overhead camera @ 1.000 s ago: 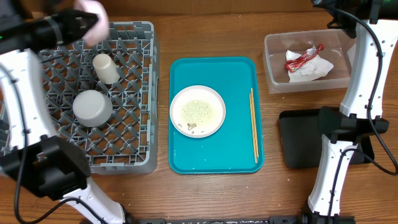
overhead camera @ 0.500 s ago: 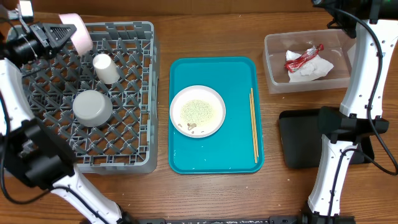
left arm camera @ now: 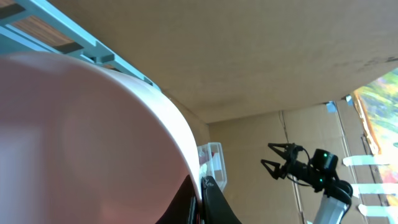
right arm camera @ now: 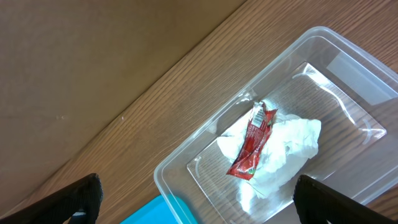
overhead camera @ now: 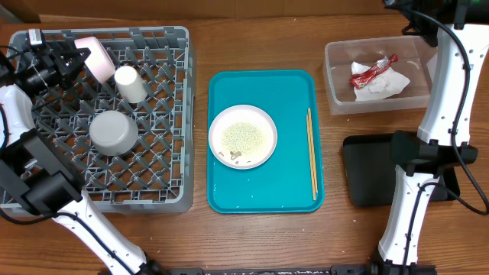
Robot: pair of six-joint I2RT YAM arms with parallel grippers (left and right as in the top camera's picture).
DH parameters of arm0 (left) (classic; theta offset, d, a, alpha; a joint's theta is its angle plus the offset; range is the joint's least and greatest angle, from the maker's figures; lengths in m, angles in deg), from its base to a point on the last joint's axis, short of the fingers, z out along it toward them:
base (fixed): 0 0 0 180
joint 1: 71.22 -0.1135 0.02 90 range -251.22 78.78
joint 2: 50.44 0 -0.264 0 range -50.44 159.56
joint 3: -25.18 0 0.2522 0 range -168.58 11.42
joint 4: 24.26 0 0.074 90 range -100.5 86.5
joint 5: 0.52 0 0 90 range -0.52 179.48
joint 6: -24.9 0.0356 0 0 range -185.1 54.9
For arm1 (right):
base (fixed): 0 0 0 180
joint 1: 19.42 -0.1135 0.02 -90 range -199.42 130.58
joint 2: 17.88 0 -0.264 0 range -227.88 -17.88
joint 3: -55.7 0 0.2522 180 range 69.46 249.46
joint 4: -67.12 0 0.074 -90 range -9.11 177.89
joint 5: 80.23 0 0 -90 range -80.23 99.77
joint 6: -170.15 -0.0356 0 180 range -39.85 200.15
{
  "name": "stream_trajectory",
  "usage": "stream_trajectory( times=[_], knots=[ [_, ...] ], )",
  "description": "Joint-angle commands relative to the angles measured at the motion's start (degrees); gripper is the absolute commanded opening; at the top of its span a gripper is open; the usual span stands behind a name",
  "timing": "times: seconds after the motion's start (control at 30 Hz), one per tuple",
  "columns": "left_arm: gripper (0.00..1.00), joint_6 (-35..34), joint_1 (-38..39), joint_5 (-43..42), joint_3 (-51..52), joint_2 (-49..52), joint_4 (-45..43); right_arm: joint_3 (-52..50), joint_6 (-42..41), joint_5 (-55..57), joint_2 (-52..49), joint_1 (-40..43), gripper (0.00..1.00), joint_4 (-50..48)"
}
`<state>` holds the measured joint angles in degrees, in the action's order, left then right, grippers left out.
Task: Sort waste into correct bins and load items into the dishwasher
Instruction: 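Carry the pink bowl over the rack and lower it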
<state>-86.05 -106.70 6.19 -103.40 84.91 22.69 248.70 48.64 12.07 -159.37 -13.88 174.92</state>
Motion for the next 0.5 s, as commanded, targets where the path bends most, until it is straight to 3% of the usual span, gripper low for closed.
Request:
stream_trajectory(
  times=[0.0, 0.47],
  knots=[
    [0.04, -1.31, -0.85, -1.81, 0.00, 0.28, -0.26, 0.72, -0.26, -0.04, 1.22, 0.17, 1.00, -0.28],
    [0.07, -1.79, -4.76, 7.80, 0.00, 0.28, 10.38, 0.72, -0.26, -0.04, 1.22, 0.17, 1.00, -0.28]
  ],
)
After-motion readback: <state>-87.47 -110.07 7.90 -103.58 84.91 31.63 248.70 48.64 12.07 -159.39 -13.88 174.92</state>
